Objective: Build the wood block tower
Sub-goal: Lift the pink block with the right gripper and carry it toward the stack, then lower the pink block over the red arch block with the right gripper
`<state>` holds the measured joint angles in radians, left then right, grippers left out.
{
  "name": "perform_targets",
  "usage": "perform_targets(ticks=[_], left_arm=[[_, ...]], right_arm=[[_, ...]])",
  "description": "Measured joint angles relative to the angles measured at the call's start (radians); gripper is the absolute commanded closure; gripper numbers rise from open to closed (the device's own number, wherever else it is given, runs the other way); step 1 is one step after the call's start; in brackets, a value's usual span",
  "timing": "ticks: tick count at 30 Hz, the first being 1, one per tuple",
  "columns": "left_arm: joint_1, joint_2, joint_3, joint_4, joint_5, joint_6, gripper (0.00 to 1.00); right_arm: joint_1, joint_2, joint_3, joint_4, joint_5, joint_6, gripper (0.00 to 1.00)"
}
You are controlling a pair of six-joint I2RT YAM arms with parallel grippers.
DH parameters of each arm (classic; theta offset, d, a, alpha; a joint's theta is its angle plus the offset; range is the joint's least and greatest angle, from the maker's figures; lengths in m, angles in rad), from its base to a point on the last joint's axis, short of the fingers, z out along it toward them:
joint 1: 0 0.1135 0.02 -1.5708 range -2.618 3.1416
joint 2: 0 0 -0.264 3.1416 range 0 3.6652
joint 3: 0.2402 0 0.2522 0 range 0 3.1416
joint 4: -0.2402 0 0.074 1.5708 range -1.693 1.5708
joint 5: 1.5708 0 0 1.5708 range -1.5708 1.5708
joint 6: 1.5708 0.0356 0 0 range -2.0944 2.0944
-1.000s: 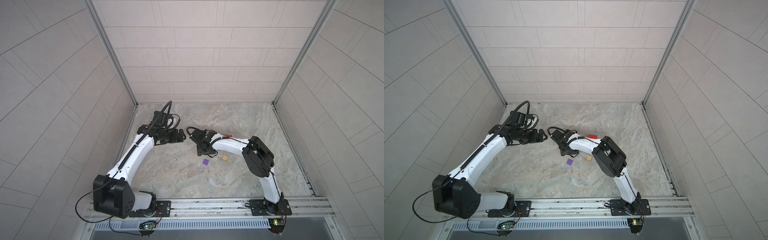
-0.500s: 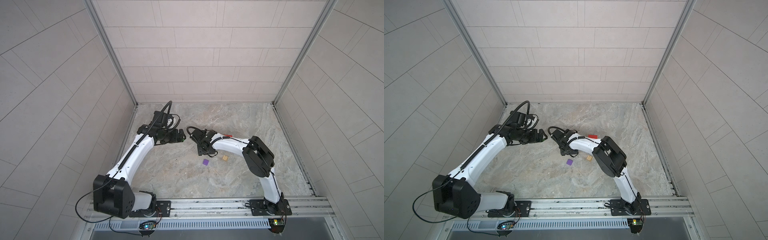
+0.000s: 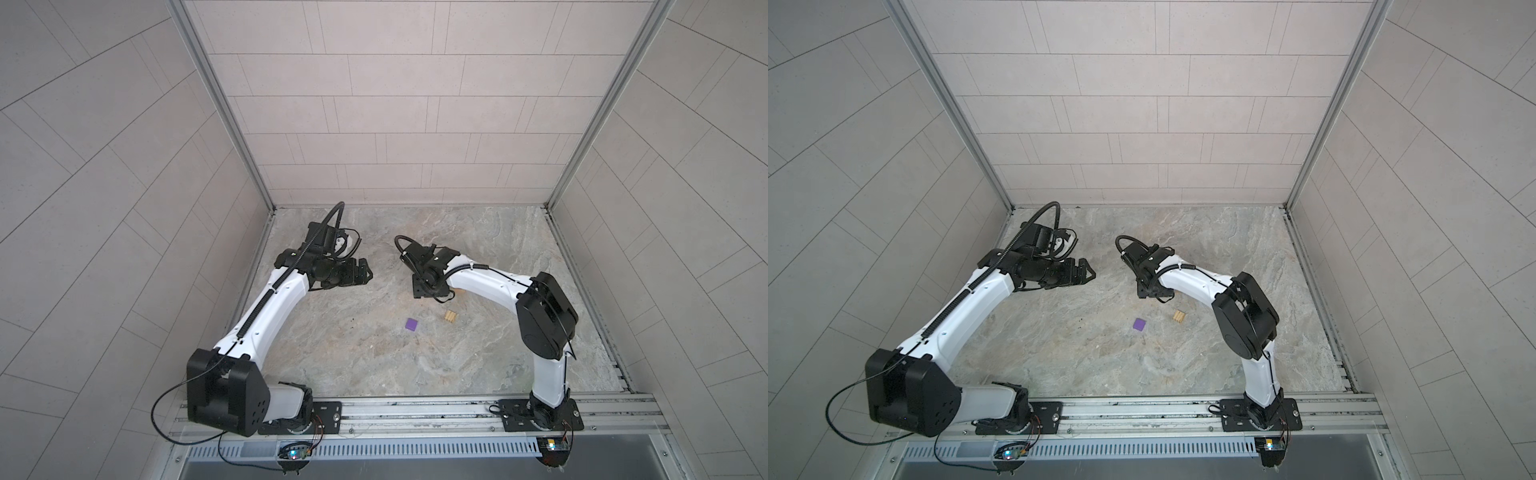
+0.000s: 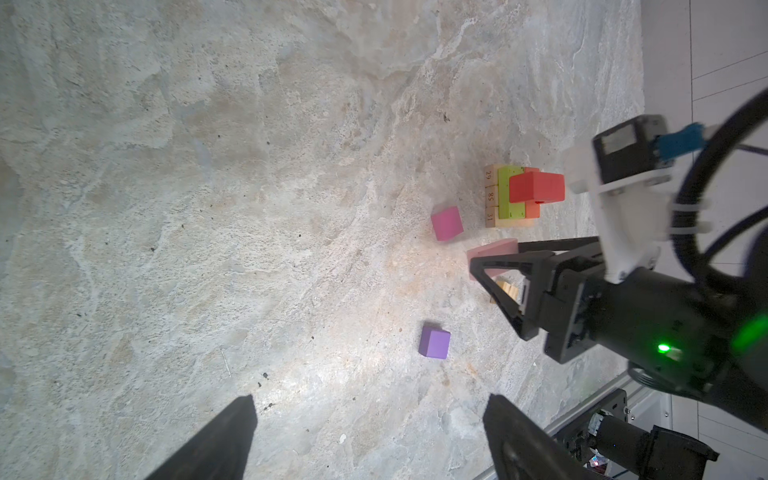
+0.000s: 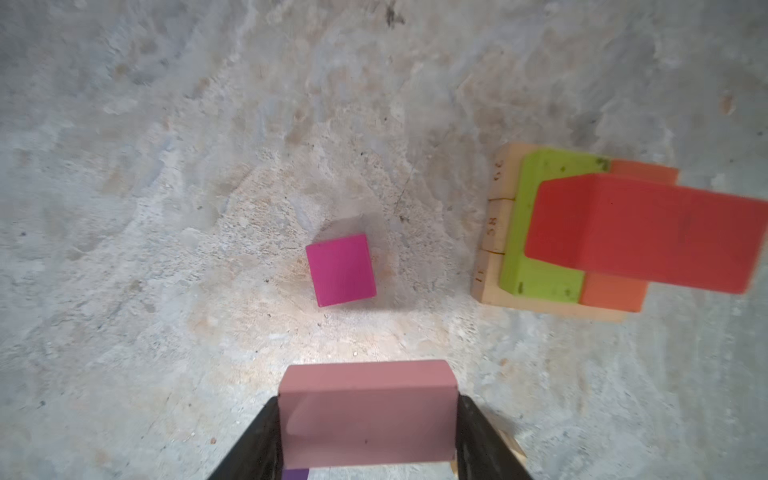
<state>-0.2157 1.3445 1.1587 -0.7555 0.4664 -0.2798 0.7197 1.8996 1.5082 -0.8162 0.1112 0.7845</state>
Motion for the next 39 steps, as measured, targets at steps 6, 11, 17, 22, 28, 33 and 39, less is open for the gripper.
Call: perform_targets(ticks=[6,11,17,22,28,33,39], left_arm=[[0.0,0.0,-0.003,0.001,0.005,0.0,0.08],[0.0,0.0,-0.003,0.002,0.005,0.0,0.08],[0.0,0.0,-0.004,0.002,0.006,0.0,0.08],[0.0,0.0,-0.004,0.002,0.009,0.0,0.08],[0.0,0.0,-0.004,0.002,0.011,0.0,0.08],[0.0,0.0,-0.004,0.003,0.013,0.0,0.08],[0.0,0.0,-0.004,0.003,0.014,0.0,0.08]], right_arm=[[-0.055,-0.08,0.01,-0.055,0.006,-0.025,0.48],[-0.117,-0.083,0.037,-0.085,0.01,-0.045,0.48],[-0.175,-0.075,0.06,-0.105,0.01,-0.052,0.49],[-0.196,-0.053,0.074,-0.11,0.016,-0.052,0.49],[-0.206,-0.04,0.074,-0.111,0.037,-0.043,0.49],[-0.214,-0.029,0.078,-0.109,0.053,-0.037,0.49],[-0.224,-0.005,0.088,-0.107,0.055,-0.036,0.49]])
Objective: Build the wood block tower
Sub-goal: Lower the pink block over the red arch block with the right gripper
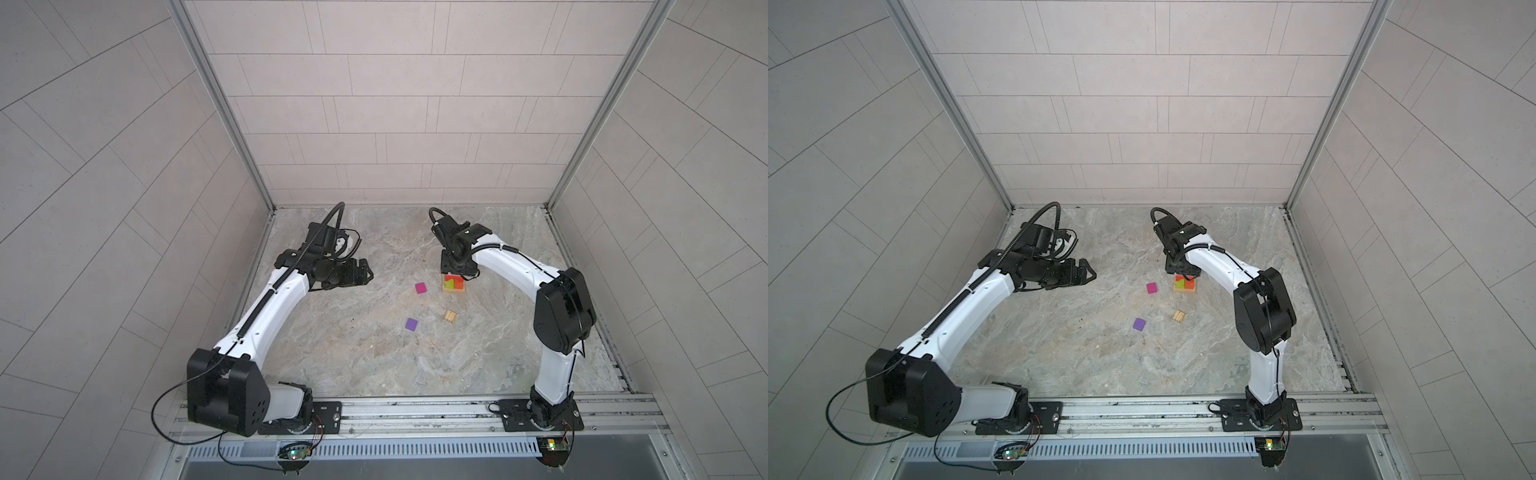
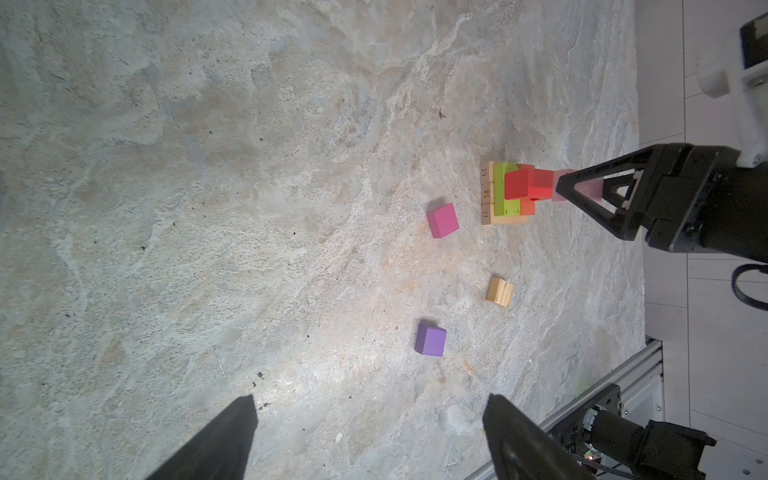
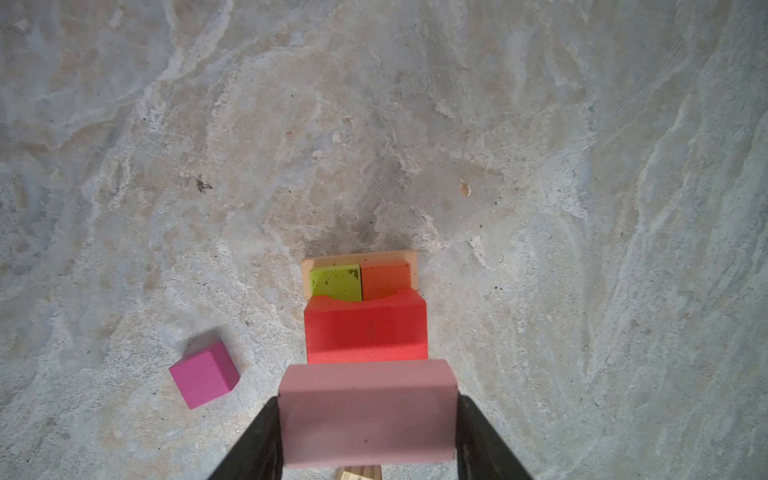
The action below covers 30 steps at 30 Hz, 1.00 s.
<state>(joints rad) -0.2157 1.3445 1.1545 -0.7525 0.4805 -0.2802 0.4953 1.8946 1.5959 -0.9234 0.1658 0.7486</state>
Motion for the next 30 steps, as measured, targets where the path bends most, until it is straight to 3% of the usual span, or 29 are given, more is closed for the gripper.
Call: perform_targets(ticks=[30], left_arm=[[0.0,0.0,-0.003,0.001,0.013,-0.003,0.08]], right_arm=[[-0.027,0.041,-0.001,0.055,-0.03,-0.039,0.49]])
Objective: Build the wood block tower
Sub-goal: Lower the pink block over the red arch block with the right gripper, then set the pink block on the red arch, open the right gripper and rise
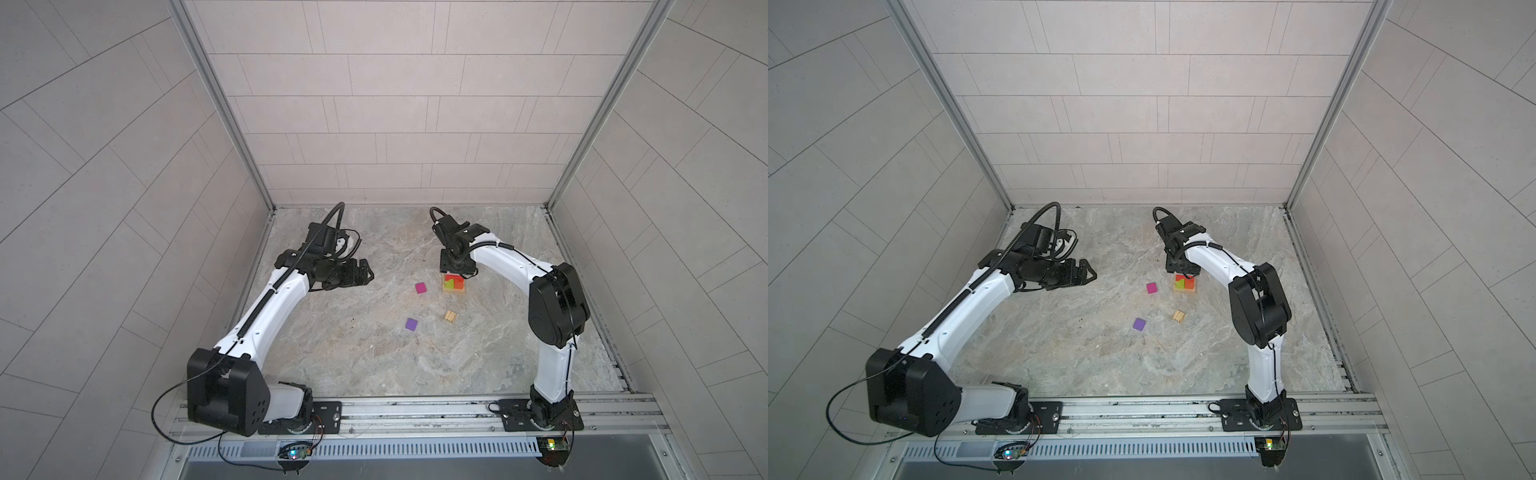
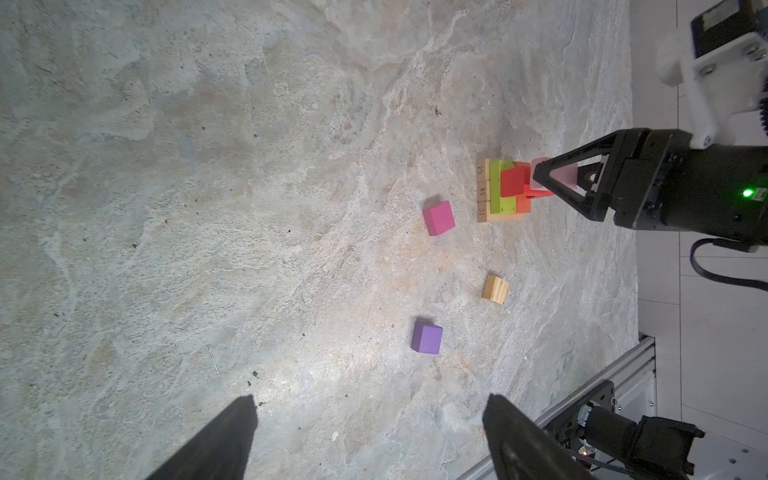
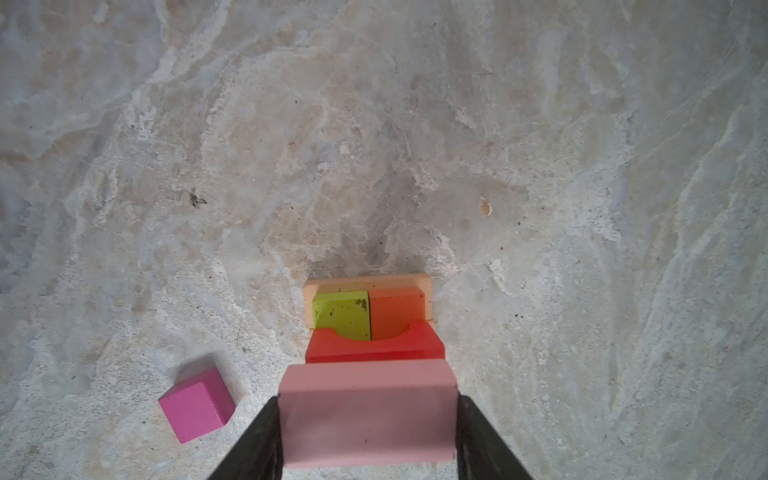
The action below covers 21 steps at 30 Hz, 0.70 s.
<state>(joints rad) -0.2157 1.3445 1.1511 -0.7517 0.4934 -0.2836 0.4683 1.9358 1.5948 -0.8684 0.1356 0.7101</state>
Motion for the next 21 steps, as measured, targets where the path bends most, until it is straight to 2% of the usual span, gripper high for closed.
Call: perform_targets(ticks=[21], left_arm=[[0.0,0.0,0.0,0.002,0.0,0.0,0.08]], right_arm=[[-0.006,0.0,-0.031,0.014,-0.005,0.0,0.49]])
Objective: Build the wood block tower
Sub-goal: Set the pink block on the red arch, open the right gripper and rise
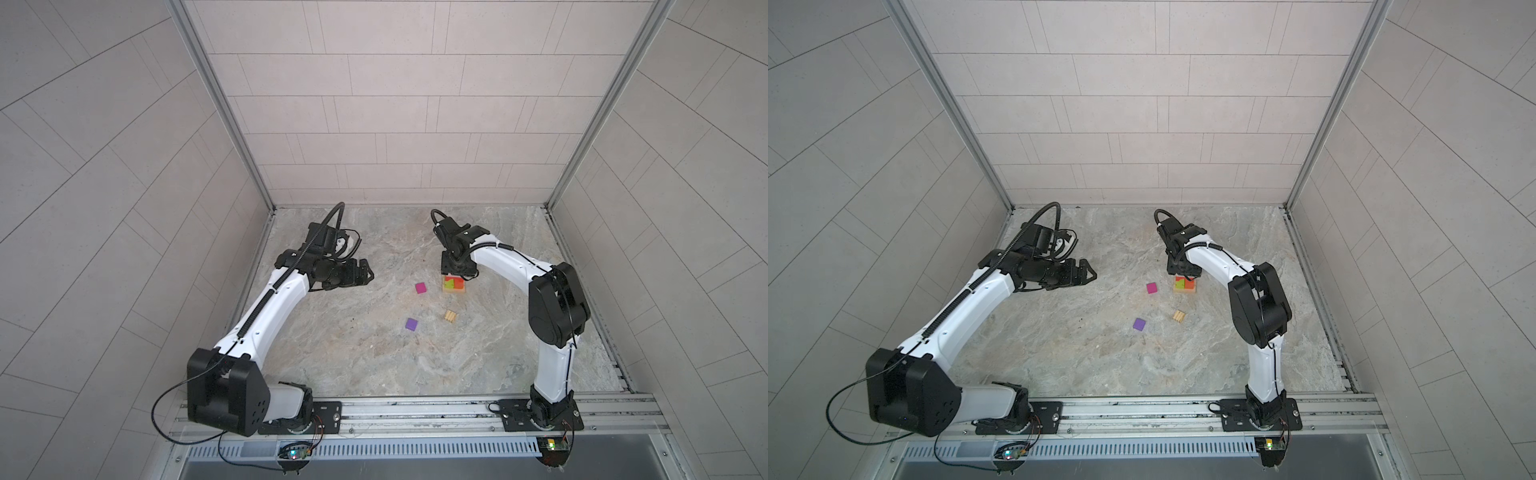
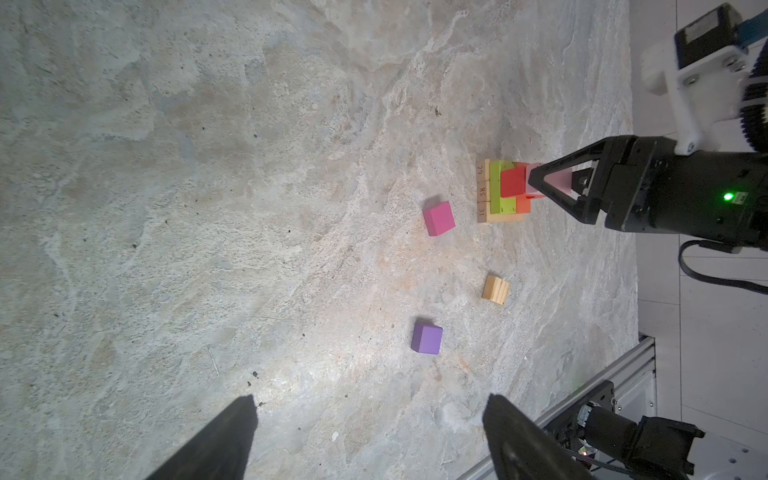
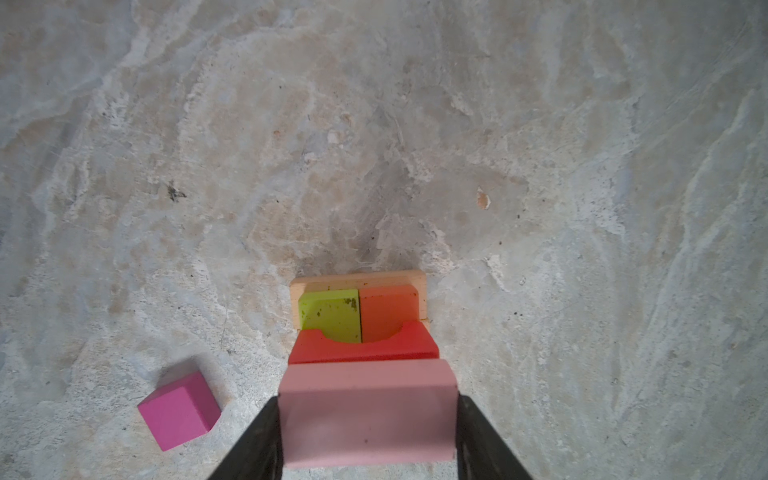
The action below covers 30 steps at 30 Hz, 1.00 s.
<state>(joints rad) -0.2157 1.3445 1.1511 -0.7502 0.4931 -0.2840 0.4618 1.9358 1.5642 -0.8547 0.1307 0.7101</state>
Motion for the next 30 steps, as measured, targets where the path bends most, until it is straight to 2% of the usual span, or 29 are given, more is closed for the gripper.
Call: perform_targets(ticks=[30], left_arm=[[0.0,0.0,0.0,0.002,0.0,0.0,0.08]], right_arm=[[-0.005,-0.001,-0.005,0.016,-0.008,0.005,0.45]])
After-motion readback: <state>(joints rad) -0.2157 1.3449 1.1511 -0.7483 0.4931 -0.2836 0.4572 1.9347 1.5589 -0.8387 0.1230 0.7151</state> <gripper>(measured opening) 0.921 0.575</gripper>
